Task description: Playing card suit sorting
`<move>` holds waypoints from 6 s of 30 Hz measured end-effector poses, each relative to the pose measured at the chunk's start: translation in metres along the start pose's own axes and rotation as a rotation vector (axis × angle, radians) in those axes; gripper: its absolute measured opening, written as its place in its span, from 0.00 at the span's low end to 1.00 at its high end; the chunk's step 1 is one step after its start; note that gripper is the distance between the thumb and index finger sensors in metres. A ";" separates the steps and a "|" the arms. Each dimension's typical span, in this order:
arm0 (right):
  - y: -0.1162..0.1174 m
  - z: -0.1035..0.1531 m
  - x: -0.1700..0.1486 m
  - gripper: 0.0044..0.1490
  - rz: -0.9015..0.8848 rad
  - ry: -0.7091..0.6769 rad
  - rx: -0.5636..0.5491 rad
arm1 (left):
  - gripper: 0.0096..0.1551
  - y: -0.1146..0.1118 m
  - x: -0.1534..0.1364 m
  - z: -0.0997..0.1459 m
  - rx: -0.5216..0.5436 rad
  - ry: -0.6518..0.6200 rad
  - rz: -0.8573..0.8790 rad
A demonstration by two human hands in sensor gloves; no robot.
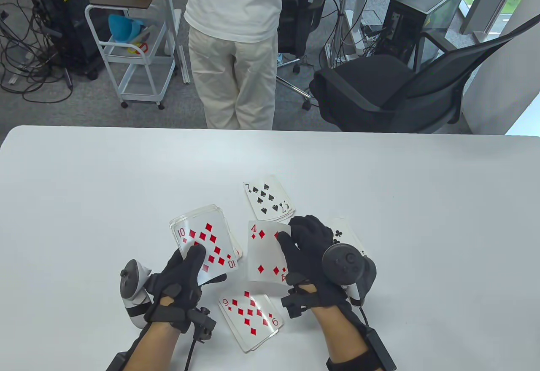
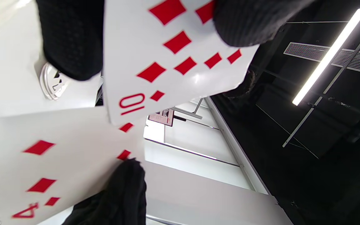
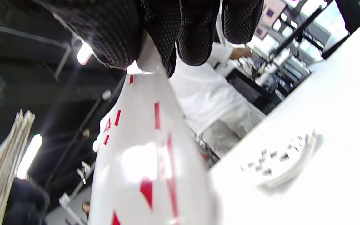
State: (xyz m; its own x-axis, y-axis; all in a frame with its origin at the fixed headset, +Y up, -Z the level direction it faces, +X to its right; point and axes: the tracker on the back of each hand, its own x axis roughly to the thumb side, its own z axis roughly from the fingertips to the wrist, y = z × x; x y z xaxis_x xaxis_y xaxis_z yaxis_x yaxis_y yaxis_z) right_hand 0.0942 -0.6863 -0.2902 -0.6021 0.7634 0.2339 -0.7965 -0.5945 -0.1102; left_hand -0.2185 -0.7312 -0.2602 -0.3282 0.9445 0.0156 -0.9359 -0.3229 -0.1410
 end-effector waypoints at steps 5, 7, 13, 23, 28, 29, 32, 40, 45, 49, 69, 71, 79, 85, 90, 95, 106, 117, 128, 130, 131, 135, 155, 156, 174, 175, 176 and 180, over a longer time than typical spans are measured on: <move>0.026 -0.001 0.005 0.23 0.111 0.031 0.289 | 0.29 0.000 -0.001 0.000 0.000 -0.003 0.003; 0.038 0.001 0.008 0.23 0.150 0.035 0.383 | 0.30 0.000 -0.001 0.000 -0.001 -0.003 0.004; 0.068 0.008 0.016 0.23 0.235 0.004 0.542 | 0.30 0.000 0.000 0.000 0.000 -0.005 0.005; 0.107 0.018 0.011 0.26 0.678 -0.024 0.526 | 0.30 0.000 -0.001 0.000 -0.008 -0.002 0.005; 0.105 0.019 0.011 0.29 0.732 -0.015 0.476 | 0.30 -0.002 -0.002 0.000 -0.016 0.004 0.001; 0.104 0.019 0.011 0.30 0.741 -0.025 0.468 | 0.30 -0.002 -0.002 0.000 -0.016 0.005 0.000; 0.096 0.018 0.013 0.29 0.683 -0.032 0.432 | 0.30 -0.004 -0.004 0.000 -0.020 0.009 -0.003; 0.069 0.012 0.016 0.29 0.527 -0.057 0.298 | 0.30 -0.005 -0.005 0.000 -0.027 0.021 -0.012; 0.051 0.013 0.022 0.29 0.451 -0.103 0.145 | 0.30 -0.007 -0.008 -0.001 -0.044 0.040 -0.021; 0.039 0.017 0.030 0.29 0.403 -0.152 0.025 | 0.30 -0.008 -0.010 -0.001 -0.050 0.049 -0.026; 0.038 0.027 0.041 0.37 0.062 -0.211 -0.017 | 0.28 -0.021 -0.018 -0.003 -0.154 0.126 -0.159; 0.040 0.027 0.041 0.35 0.072 -0.205 -0.031 | 0.28 -0.021 -0.018 -0.003 -0.161 0.129 -0.157; 0.037 0.025 0.038 0.26 -0.024 -0.172 -0.019 | 0.29 -0.019 -0.019 -0.004 -0.182 0.141 -0.137; 0.027 0.022 0.035 0.24 -0.008 -0.163 -0.048 | 0.30 -0.020 -0.018 -0.004 -0.186 0.150 -0.129; 0.024 0.020 0.033 0.27 0.019 -0.158 -0.067 | 0.30 -0.018 -0.019 -0.004 -0.164 0.156 -0.119; 0.019 0.016 0.028 0.26 0.033 -0.127 -0.048 | 0.29 -0.010 -0.010 -0.001 -0.035 0.058 -0.096; 0.029 0.002 0.016 0.23 0.099 -0.016 0.349 | 0.30 0.006 0.021 0.005 0.087 -0.186 0.015; 0.092 0.017 0.015 0.25 0.521 0.103 0.736 | 0.30 0.002 0.015 0.004 0.061 -0.136 -0.008; 0.087 0.016 0.018 0.29 0.670 0.064 0.535 | 0.30 -0.004 0.009 0.002 0.024 -0.084 -0.037; 0.078 0.014 0.020 0.30 0.605 0.040 0.464 | 0.30 -0.006 0.007 0.002 0.012 -0.067 -0.043; 0.072 0.013 0.021 0.31 0.548 0.024 0.415 | 0.30 -0.006 0.006 0.002 0.006 -0.054 -0.046; 0.049 0.013 0.024 0.32 0.290 -0.061 0.181 | 0.30 -0.011 -0.001 0.000 -0.035 0.001 -0.048; 0.031 0.019 0.027 0.31 -0.013 -0.156 -0.030 | 0.28 -0.031 -0.021 -0.002 -0.179 0.102 -0.209; 0.031 0.019 0.027 0.30 -0.019 -0.155 -0.029 | 0.28 -0.031 -0.021 -0.002 -0.180 0.106 -0.208; 0.028 0.014 0.019 0.24 -0.021 -0.148 -0.048 | 0.31 -0.028 -0.020 0.000 -0.145 0.120 -0.130; 0.027 0.014 0.019 0.25 -0.011 -0.146 -0.045 | 0.31 -0.027 -0.019 -0.001 -0.136 0.116 -0.126; 0.027 0.013 0.018 0.25 -0.006 -0.144 -0.044 | 0.31 -0.026 -0.018 -0.001 -0.127 0.112 -0.124; 0.024 0.012 0.017 0.24 -0.007 -0.133 -0.034 | 0.30 -0.021 -0.013 0.000 -0.090 0.083 -0.118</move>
State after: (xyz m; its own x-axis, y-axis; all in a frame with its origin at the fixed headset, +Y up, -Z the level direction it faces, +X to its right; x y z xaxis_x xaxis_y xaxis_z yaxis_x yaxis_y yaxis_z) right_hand 0.0654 -0.6912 -0.2774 -0.5857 0.7262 0.3601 -0.8035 -0.5787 -0.1398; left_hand -0.1947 -0.7365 -0.2574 -0.2016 0.9785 -0.0441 -0.9509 -0.2063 -0.2308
